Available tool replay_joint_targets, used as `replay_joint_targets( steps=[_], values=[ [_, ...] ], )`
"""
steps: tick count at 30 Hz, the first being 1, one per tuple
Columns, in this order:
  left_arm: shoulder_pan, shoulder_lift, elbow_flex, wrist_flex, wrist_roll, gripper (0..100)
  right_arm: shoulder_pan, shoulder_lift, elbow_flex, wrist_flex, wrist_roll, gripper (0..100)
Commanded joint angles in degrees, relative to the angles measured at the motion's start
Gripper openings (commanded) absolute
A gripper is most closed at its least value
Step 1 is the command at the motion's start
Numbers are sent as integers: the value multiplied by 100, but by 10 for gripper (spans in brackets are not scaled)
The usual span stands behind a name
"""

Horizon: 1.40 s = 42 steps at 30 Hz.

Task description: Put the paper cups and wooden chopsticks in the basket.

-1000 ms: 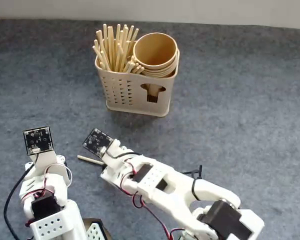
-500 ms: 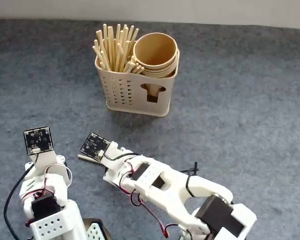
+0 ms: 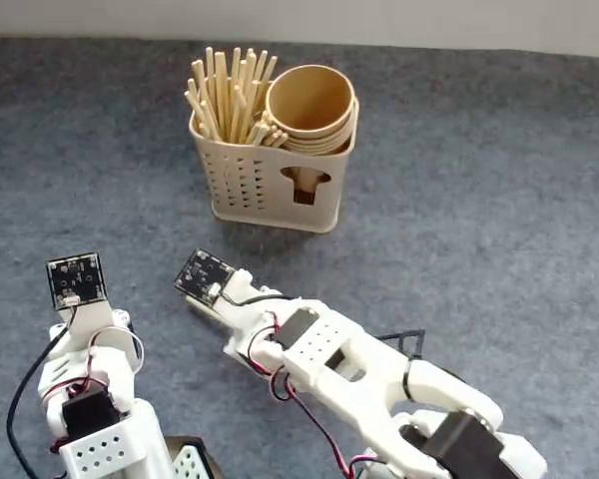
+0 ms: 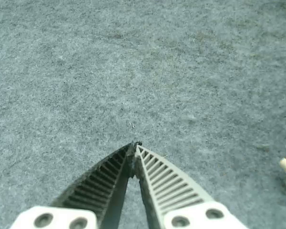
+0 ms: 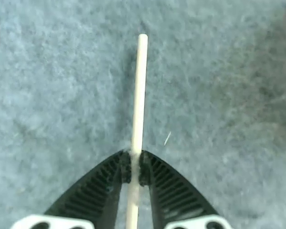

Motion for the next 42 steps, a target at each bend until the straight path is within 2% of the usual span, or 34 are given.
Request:
replay_joint_targets(
  steps=[1, 6, 10, 18, 28, 33, 42],
  values=[
    [-57, -4, 119, 9, -26, 21, 75, -338, -224, 286, 53, 7],
    [-57, -4, 119, 9, -26, 21, 13, 171, -224, 286, 448, 8],
    [-57, -4, 119, 9, -26, 21, 4, 804, -593, 312, 475, 8],
    [-57, -4, 119, 9, -26, 21, -4, 1789, -1956, 1991, 484, 5],
    [-57, -4, 119, 9, -26, 21, 22, 1798, -2484, 2818, 457, 5],
    [-57, -4, 119, 9, -26, 21, 163, 1376, -2633, 3011, 448, 5],
    [-57, -4, 119, 9, -26, 21, 585, -585, -2615, 3011, 448, 5]
  ],
)
